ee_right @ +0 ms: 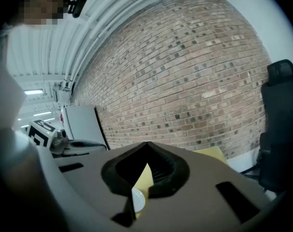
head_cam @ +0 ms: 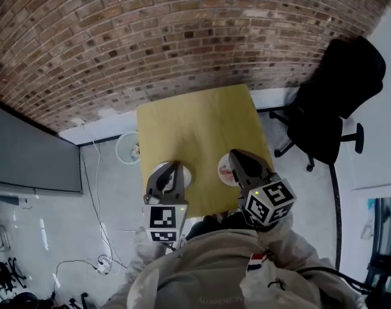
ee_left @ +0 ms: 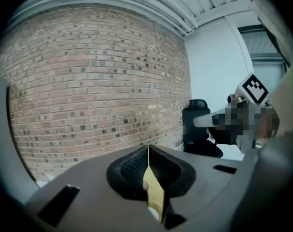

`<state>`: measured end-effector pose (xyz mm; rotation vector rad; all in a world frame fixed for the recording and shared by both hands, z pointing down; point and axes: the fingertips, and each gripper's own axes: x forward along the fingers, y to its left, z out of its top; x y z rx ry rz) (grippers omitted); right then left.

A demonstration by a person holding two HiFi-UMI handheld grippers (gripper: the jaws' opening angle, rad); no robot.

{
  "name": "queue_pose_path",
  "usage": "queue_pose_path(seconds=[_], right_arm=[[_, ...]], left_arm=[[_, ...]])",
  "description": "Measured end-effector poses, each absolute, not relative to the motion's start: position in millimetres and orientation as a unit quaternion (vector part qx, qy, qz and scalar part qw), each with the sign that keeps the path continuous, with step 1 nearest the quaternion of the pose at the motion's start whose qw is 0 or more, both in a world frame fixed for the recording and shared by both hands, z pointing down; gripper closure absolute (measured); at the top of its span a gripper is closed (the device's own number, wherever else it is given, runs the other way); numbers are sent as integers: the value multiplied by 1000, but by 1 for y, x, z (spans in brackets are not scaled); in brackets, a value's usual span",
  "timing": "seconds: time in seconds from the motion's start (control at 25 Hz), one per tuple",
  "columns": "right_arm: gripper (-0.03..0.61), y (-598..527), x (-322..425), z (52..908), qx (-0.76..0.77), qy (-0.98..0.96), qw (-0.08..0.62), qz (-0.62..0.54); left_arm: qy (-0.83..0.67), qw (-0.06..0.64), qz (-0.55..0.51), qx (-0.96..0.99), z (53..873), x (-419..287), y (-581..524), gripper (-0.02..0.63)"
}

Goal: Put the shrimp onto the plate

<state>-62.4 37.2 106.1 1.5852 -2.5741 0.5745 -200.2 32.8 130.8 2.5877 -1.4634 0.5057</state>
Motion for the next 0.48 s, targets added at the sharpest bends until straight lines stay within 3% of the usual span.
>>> queue_pose_path(seconds=[0.48], right_arm=[[555,38,-56,63,522,-842,11,135]], left_arm=[[-532,23,129,837,79,-195,41,600]])
